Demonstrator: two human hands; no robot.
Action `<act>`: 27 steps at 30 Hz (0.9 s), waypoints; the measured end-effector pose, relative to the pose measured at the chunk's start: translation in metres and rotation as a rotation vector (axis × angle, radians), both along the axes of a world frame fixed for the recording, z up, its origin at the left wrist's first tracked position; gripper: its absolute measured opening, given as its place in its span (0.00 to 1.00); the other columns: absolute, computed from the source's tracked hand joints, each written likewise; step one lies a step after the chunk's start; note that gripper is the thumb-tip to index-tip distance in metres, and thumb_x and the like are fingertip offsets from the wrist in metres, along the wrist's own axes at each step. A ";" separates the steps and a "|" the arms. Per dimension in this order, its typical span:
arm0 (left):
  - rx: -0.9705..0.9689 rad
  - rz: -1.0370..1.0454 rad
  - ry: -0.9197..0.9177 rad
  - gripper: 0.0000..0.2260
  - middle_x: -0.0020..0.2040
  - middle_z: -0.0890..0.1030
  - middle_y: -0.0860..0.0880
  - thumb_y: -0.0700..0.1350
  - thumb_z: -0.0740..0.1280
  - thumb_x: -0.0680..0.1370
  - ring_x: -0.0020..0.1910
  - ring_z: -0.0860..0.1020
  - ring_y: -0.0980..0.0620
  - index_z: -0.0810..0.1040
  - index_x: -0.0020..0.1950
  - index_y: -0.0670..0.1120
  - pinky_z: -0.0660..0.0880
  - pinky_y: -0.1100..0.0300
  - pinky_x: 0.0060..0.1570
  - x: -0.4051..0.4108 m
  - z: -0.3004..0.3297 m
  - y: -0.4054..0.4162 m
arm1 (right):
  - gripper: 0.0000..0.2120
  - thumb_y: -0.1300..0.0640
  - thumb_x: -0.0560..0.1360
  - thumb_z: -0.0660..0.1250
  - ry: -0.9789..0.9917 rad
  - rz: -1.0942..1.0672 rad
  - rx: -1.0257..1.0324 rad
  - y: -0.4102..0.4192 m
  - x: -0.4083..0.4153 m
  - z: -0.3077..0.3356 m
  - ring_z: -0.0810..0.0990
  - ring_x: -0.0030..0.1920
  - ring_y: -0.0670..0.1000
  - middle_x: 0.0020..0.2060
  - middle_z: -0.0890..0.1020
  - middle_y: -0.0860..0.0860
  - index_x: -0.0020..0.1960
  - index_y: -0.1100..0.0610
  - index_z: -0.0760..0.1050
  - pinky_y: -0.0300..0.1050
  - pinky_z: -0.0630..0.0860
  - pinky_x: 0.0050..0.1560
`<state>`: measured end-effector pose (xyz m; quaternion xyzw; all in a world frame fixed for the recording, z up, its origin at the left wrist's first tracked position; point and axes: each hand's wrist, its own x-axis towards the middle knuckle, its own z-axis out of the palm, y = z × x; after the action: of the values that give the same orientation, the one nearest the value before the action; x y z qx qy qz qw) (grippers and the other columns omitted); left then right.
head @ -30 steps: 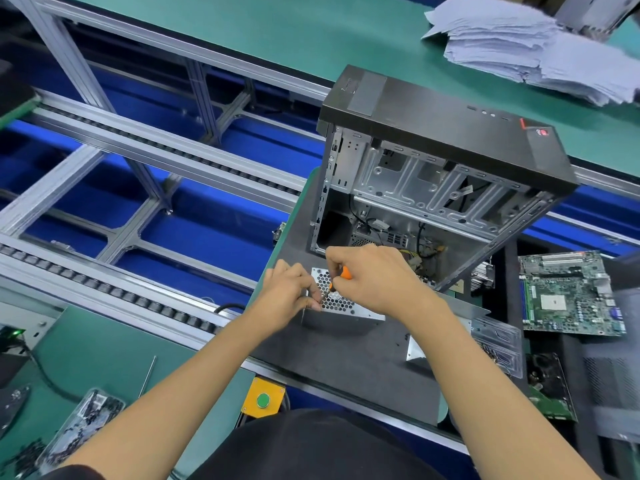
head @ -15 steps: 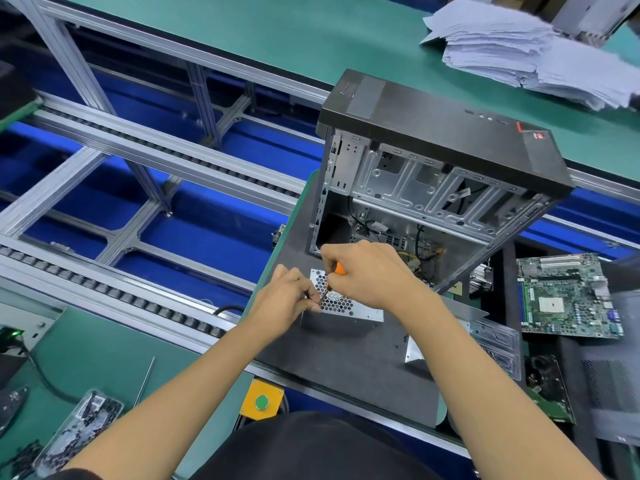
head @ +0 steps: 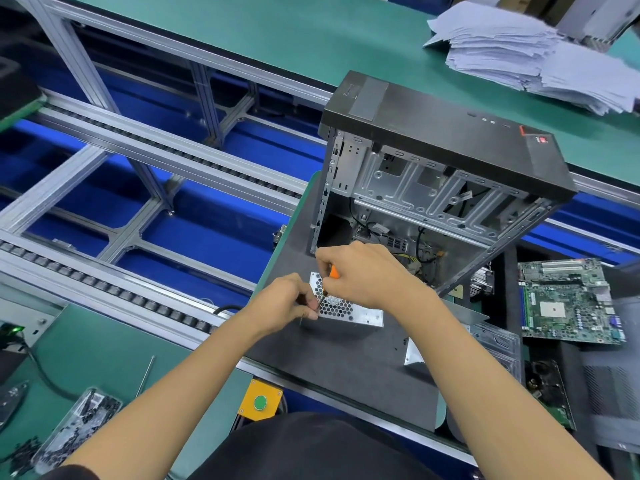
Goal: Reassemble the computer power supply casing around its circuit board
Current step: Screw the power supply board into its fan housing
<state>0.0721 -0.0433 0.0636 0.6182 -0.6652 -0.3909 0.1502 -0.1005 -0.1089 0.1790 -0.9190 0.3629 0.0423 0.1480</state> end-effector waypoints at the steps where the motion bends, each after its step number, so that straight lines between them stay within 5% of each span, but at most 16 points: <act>1: -0.016 0.011 0.005 0.09 0.48 0.76 0.53 0.48 0.79 0.73 0.49 0.77 0.55 0.79 0.41 0.57 0.77 0.56 0.55 -0.001 0.000 0.000 | 0.02 0.50 0.71 0.62 0.003 0.005 -0.004 0.000 0.001 0.000 0.70 0.33 0.42 0.29 0.72 0.41 0.42 0.45 0.68 0.43 0.60 0.31; 17: -0.114 0.056 -0.007 0.07 0.45 0.73 0.55 0.46 0.76 0.75 0.44 0.74 0.57 0.79 0.44 0.53 0.75 0.61 0.48 -0.005 -0.011 0.003 | 0.04 0.48 0.69 0.62 0.005 0.030 -0.044 -0.004 0.005 -0.001 0.73 0.32 0.45 0.28 0.73 0.43 0.42 0.47 0.68 0.43 0.60 0.30; 23: -0.124 0.084 0.035 0.08 0.44 0.74 0.54 0.46 0.77 0.74 0.43 0.76 0.57 0.79 0.43 0.53 0.75 0.61 0.47 -0.004 -0.014 0.005 | 0.12 0.55 0.70 0.64 0.008 0.115 0.026 -0.008 0.007 0.006 0.74 0.36 0.48 0.44 0.71 0.45 0.48 0.46 0.64 0.45 0.63 0.30; 27: -0.062 0.095 0.119 0.10 0.48 0.76 0.50 0.41 0.79 0.73 0.46 0.79 0.53 0.80 0.45 0.53 0.79 0.57 0.52 0.002 -0.012 0.005 | 0.10 0.56 0.71 0.65 -0.033 0.173 0.039 -0.006 0.010 0.006 0.73 0.39 0.49 0.41 0.73 0.45 0.46 0.47 0.64 0.45 0.61 0.31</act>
<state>0.0739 -0.0384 0.0511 0.6198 -0.6368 -0.3987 0.2268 -0.0905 -0.1153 0.1852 -0.9445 0.2788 0.0471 0.1674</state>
